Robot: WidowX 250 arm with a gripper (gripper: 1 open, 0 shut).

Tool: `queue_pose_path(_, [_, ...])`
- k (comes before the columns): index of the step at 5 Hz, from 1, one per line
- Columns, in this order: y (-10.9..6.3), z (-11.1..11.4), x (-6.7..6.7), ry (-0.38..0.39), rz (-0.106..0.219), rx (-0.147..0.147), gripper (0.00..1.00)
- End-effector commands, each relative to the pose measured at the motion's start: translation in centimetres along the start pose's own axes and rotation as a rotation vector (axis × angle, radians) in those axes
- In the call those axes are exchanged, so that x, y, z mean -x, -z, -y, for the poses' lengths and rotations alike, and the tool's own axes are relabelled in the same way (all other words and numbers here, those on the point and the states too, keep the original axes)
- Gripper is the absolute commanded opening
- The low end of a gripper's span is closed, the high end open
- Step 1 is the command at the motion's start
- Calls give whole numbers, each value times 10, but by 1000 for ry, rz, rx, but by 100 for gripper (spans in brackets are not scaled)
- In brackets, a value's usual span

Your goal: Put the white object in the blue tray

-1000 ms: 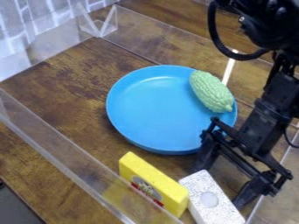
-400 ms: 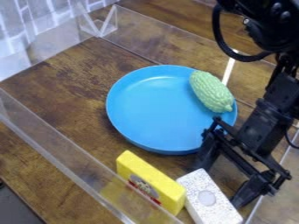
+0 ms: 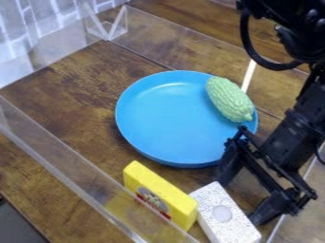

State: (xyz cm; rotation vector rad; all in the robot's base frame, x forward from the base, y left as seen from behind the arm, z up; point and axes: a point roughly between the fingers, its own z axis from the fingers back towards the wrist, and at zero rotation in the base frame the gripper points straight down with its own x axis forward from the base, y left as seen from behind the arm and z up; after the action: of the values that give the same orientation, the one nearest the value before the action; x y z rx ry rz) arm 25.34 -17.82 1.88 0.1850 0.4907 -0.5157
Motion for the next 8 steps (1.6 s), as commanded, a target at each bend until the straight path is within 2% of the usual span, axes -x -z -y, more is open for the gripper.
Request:
queue_pose_path(1, [-7,2,3,14,11,-12,100])
queue_pose_path(4, [-10,-2,-2,48,-13,-41,100])
queue_pose_path(6, [-7,-13,8,-23,-33,-6,100])
queue_pose_path(7, [-10,-18,9,-6,-40,-24,100])
queue_pose_path(8, [-10,-20,10,-73,-52,14,0])
